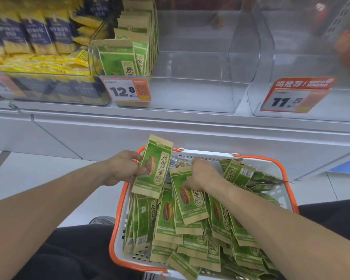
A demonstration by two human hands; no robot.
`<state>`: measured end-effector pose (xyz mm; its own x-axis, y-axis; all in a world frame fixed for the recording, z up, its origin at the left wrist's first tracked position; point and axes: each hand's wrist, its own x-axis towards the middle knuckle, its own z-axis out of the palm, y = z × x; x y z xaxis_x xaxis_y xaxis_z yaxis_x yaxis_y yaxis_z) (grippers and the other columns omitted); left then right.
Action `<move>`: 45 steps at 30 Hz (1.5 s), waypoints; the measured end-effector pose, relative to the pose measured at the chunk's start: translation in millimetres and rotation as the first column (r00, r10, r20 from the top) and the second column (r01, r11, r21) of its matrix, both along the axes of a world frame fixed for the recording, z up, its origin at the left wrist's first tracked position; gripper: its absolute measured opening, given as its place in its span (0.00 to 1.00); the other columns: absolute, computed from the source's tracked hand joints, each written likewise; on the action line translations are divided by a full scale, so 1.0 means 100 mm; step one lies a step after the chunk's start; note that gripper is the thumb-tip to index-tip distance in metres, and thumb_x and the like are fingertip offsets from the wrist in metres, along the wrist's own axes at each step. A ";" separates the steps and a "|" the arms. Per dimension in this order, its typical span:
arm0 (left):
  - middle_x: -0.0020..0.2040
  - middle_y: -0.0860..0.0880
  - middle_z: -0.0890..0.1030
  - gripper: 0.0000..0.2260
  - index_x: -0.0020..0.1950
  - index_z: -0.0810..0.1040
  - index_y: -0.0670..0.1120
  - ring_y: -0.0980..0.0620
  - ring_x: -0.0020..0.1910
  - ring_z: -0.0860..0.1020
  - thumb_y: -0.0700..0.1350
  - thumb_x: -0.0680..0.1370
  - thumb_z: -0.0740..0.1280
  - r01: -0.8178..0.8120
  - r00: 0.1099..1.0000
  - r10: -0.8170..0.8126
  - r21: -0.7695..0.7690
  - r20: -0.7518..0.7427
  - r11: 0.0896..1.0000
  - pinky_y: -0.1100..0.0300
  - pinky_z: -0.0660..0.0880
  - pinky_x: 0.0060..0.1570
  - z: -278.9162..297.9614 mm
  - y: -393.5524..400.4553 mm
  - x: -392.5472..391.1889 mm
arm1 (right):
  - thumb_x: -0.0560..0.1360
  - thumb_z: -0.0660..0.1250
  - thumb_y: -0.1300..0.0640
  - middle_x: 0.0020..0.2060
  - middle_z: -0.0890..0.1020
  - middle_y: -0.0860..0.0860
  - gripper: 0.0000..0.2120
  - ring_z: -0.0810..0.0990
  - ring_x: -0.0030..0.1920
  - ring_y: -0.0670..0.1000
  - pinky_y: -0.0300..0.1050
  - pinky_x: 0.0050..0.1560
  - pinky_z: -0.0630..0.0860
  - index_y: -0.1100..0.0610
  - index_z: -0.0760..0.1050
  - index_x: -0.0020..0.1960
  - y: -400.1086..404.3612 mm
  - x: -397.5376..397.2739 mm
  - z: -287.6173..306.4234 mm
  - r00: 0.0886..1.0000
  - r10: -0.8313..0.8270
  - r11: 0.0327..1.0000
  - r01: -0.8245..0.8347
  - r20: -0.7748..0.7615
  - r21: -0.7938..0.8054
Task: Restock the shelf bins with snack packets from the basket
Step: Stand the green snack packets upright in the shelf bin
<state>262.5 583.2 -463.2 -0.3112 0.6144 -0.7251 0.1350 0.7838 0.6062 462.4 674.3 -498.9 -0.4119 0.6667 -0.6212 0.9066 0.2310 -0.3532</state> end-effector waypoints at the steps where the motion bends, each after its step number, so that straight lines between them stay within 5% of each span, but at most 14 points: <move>1: 0.49 0.40 0.85 0.09 0.58 0.73 0.40 0.44 0.46 0.84 0.32 0.80 0.65 -0.017 0.998 0.016 0.014 0.056 1.000 0.49 0.82 0.47 0.02 0.01 0.02 | 0.71 0.77 0.49 0.66 0.74 0.55 0.40 0.77 0.61 0.55 0.46 0.57 0.75 0.58 0.60 0.75 -0.01 -0.01 -0.01 1.000 0.006 0.999 -0.006 0.007 -0.043; 6: 0.46 0.41 0.86 0.07 0.60 0.69 0.40 0.45 0.45 0.85 0.37 0.83 0.61 -0.022 0.970 0.016 0.022 0.243 1.000 0.48 0.83 0.44 0.06 0.02 0.14 | 0.73 0.74 0.45 0.63 0.78 0.52 0.37 0.77 0.62 0.54 0.51 0.66 0.69 0.57 0.60 0.74 -0.11 0.08 -0.07 1.000 0.006 0.992 -0.003 0.025 -0.124; 12: 0.44 0.42 0.83 0.02 0.52 0.72 0.42 0.46 0.43 0.82 0.39 0.83 0.61 -0.118 0.989 0.111 0.076 0.096 0.990 0.48 0.80 0.45 0.04 0.11 0.20 | 0.72 0.76 0.47 0.38 0.79 0.49 0.17 0.80 0.35 0.47 0.40 0.42 0.75 0.57 0.72 0.44 0.08 0.13 0.06 0.997 -0.069 0.992 0.071 0.022 -0.107; 14: 0.47 0.40 0.83 0.03 0.49 0.71 0.44 0.43 0.45 0.83 0.38 0.83 0.62 -0.108 0.994 0.107 0.078 0.016 0.991 0.44 0.81 0.48 0.04 0.14 0.17 | 0.72 0.76 0.50 0.42 0.84 0.50 0.12 0.85 0.36 0.48 0.41 0.38 0.81 0.55 0.77 0.48 0.20 0.14 0.13 0.987 -0.153 0.980 0.146 -0.041 -0.137; 18: 0.51 0.38 0.83 0.03 0.49 0.71 0.44 0.40 0.48 0.84 0.40 0.82 0.65 -0.054 0.991 0.062 0.074 -0.116 0.996 0.41 0.81 0.50 0.03 0.15 0.14 | 0.71 0.77 0.58 0.44 0.86 0.55 0.13 0.86 0.41 0.54 0.57 0.49 0.83 0.55 0.74 0.49 0.38 0.24 0.29 0.876 -0.406 0.876 0.292 -0.260 -0.385; 22: 0.49 0.39 0.84 0.05 0.55 0.72 0.46 0.39 0.49 0.84 0.41 0.80 0.67 -0.008 1.000 0.011 0.109 -0.028 0.994 0.37 0.80 0.51 0.10 0.14 0.18 | 0.72 0.75 0.65 0.46 0.86 0.60 0.16 0.86 0.48 0.58 0.58 0.54 0.82 0.60 0.72 0.55 0.45 0.29 0.43 0.712 -0.575 0.751 0.265 -0.403 -0.604; 28: 0.50 0.40 0.85 0.08 0.62 0.71 0.43 0.41 0.51 0.83 0.39 0.84 0.60 -0.028 0.956 -0.028 0.183 0.294 0.983 0.40 0.79 0.54 0.23 0.17 0.29 | 0.71 0.75 0.68 0.50 0.85 0.61 0.23 0.86 0.49 0.60 0.59 0.51 0.83 0.62 0.70 0.61 0.43 0.26 0.41 0.601 -0.630 0.734 0.253 -0.492 -0.631; 32: 0.48 0.41 0.84 0.10 0.64 0.70 0.41 0.44 0.44 0.82 0.42 0.84 0.59 -0.123 0.930 0.035 0.220 0.366 0.968 0.47 0.82 0.42 0.31 0.18 0.40 | 0.71 0.75 0.67 0.55 0.82 0.62 0.22 0.86 0.48 0.59 0.53 0.43 0.84 0.62 0.71 0.61 0.41 0.20 0.45 0.571 -0.613 0.756 0.220 -0.547 -0.616; 36: 0.55 0.39 0.83 0.16 0.65 0.70 0.42 0.40 0.50 0.84 0.52 0.84 0.57 -0.099 0.899 -0.027 0.263 0.437 0.960 0.44 0.82 0.43 0.41 0.16 0.44 | 0.71 0.75 0.64 0.55 0.82 0.60 0.19 0.86 0.48 0.56 0.53 0.46 0.84 0.60 0.73 0.59 0.41 0.17 0.52 0.569 -0.582 0.783 0.202 -0.580 -0.588; 38: 0.56 0.40 0.84 0.20 0.66 0.71 0.44 0.39 0.53 0.84 0.55 0.79 0.62 -0.054 0.899 -0.078 0.284 0.432 0.957 0.45 0.82 0.46 0.43 0.15 0.46 | 0.72 0.75 0.64 0.54 0.82 0.60 0.21 0.86 0.47 0.56 0.54 0.44 0.84 0.61 0.72 0.61 0.41 0.16 0.56 0.566 -0.593 0.767 0.182 -0.573 -0.615; 41: 0.53 0.40 0.84 0.28 0.65 0.69 0.43 0.41 0.48 0.85 0.46 0.69 0.74 -0.039 0.933 -0.069 0.290 0.353 0.956 0.44 0.82 0.46 0.42 0.15 0.44 | 0.73 0.74 0.65 0.54 0.83 0.61 0.22 0.86 0.46 0.57 0.55 0.45 0.84 0.61 0.70 0.63 0.38 0.14 0.58 0.555 -0.611 0.747 0.167 -0.565 -0.644; 45: 0.55 0.42 0.83 0.25 0.66 0.71 0.45 0.42 0.49 0.85 0.37 0.72 0.75 0.128 0.963 -0.189 0.293 0.192 0.947 0.45 0.82 0.48 0.46 0.16 0.30 | 0.71 0.76 0.65 0.50 0.86 0.58 0.32 0.86 0.49 0.59 0.54 0.49 0.83 0.55 0.62 0.68 0.36 0.13 0.55 0.540 -0.641 0.708 0.142 -0.545 -0.692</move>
